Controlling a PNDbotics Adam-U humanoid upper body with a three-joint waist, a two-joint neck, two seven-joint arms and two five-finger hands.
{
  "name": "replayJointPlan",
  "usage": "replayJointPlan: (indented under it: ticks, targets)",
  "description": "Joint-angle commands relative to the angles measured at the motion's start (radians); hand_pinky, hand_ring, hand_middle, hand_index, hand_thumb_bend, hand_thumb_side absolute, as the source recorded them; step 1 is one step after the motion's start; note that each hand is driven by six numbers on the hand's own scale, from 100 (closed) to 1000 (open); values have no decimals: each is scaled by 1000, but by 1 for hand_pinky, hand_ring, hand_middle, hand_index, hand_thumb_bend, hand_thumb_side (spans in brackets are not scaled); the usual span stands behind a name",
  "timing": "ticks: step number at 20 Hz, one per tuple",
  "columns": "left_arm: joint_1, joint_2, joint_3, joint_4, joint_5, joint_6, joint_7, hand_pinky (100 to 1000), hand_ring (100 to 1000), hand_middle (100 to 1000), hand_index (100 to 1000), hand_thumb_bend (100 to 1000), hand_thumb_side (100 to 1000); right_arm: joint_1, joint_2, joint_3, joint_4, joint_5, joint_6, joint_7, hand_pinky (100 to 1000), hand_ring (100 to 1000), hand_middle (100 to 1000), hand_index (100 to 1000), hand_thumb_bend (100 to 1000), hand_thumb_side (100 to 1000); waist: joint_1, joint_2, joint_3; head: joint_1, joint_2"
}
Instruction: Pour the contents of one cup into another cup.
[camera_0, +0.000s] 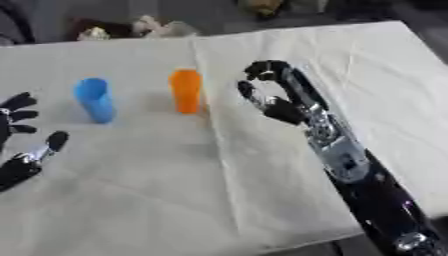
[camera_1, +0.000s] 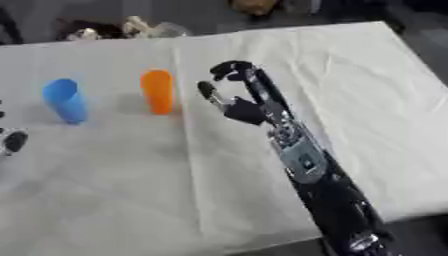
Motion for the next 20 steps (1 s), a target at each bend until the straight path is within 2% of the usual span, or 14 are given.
replayJointPlan:
  ticks: [1,9,20]
  targets:
    - [-30,23,-9,28,-14,-4,21,691,801,823,940,662,633,-12,-12,-2,-25,-5,0,1,816,903,604,739,399,658,3,-18,-3,2,-5]
    - [-121,20,-22,177,-42,-10,80,692,798,824,947,723,631,-12,-9,2,-26,-8,0,3,816,903,603,739,398,661,3,-17,-13,5,-4]
    - [-256,28,-44,354,-80,-21,122,690,790,812,948,709,634,-15,-5,6,-25,-10,-1,8,816,903,603,739,396,663,1,-16,-29,14,-3]
